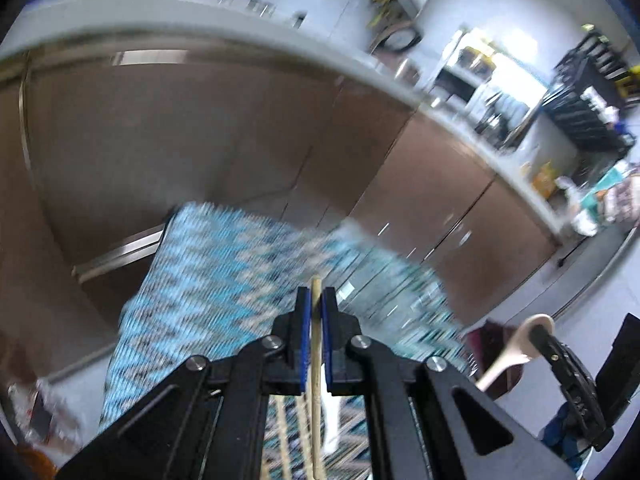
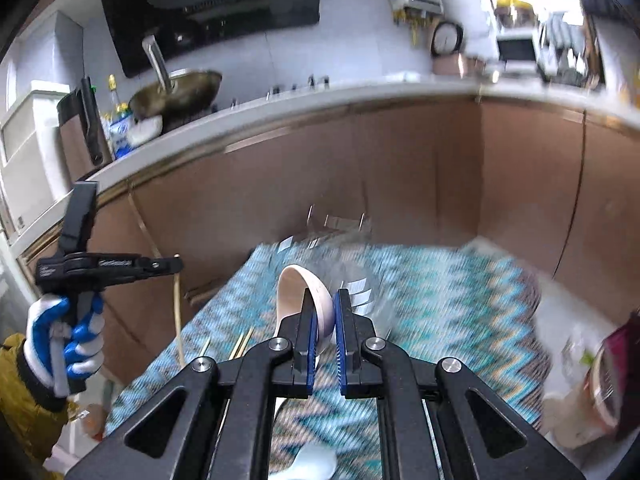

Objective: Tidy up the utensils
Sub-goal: 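Lift the chopstick and spoon and carry both over the utensil holder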

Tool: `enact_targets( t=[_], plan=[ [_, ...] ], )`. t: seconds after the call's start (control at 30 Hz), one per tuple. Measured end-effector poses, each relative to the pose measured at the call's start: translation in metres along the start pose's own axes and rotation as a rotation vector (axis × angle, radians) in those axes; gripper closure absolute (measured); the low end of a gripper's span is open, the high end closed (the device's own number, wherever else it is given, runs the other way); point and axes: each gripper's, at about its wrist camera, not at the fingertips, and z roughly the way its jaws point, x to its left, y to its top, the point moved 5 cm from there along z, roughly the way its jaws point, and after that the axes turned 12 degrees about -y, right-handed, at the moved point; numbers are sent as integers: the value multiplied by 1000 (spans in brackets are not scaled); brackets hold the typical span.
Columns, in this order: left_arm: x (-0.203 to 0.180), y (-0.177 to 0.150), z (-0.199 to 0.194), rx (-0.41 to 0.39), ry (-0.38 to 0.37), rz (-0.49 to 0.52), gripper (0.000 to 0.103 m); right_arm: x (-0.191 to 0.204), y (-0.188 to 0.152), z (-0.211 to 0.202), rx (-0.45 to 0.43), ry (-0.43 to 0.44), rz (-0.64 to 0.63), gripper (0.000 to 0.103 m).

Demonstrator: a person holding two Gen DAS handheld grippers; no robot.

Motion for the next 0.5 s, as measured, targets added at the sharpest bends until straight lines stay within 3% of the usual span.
enact_targets(
  t=[0.13,0.3,0.37,0.5],
  plan=[
    [-34,38,-11,-119,-57,58,98,5,40,-6,-113,-110,-68,95],
    [-65,77,-12,-245,-121,103,98,11,71,3,-191,-230,-152,95],
    [-74,87,-4,-266,-140,121,98,13,77,16,-204,-272,-187,95],
    [-84,91,27,-278,-108,166,98,17,77,41,-187,-312,-230,95]
  ],
)
